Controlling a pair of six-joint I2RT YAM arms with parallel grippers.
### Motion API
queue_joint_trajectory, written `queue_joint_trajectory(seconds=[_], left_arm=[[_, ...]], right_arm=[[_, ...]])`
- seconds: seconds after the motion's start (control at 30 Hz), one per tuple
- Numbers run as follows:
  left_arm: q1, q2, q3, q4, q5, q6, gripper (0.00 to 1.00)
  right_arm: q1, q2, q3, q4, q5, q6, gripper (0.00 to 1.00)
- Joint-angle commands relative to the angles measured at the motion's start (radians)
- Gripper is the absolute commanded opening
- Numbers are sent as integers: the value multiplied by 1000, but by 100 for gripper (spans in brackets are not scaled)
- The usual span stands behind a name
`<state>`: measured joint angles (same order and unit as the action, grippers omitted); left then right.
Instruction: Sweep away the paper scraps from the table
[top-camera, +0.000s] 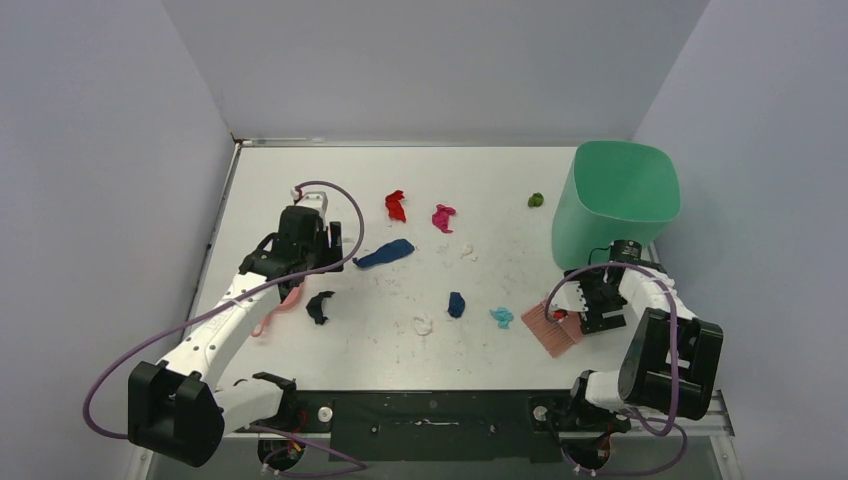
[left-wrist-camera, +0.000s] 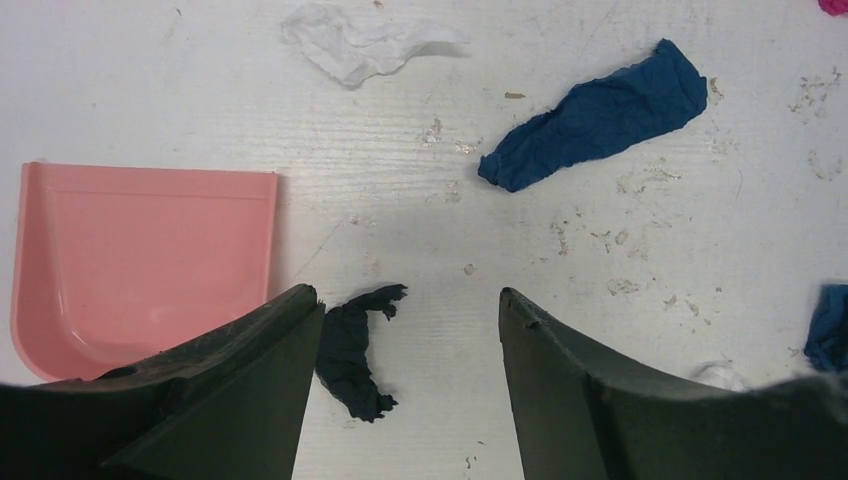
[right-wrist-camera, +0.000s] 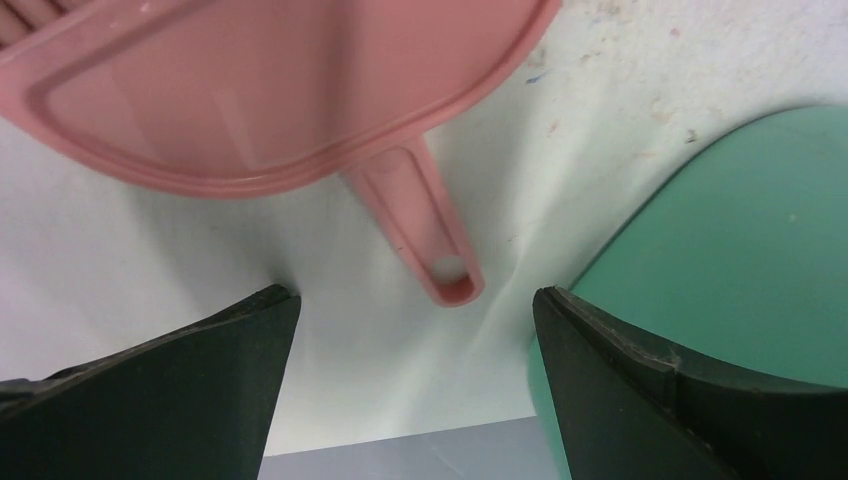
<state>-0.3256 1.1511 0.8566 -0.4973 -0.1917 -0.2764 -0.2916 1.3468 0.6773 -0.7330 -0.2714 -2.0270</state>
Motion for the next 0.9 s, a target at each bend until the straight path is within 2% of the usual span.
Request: queue_joint_trajectory(seconds=[0.0, 0.17, 0.27, 0.37, 0.57, 0.87], left_arm=[[4, -13, 15, 33, 41, 4, 63], [12, -8, 16, 34, 76, 4, 63], [16, -8, 15, 37, 92, 5, 63], [16, -9, 11, 39, 94, 7, 63], [16, -7, 10, 40, 111, 7, 63], [16, -20, 4, 53, 130, 7, 63]], right_arm=[[43, 36, -4, 46, -70, -1, 91], [122, 2, -26, 39, -80, 37, 92], [174, 40, -8, 23, -84, 91, 91], [200, 117, 40, -31, -57, 137, 74], [199, 147, 11, -48, -22, 154, 55], [243, 70, -25, -131, -107, 226, 46]])
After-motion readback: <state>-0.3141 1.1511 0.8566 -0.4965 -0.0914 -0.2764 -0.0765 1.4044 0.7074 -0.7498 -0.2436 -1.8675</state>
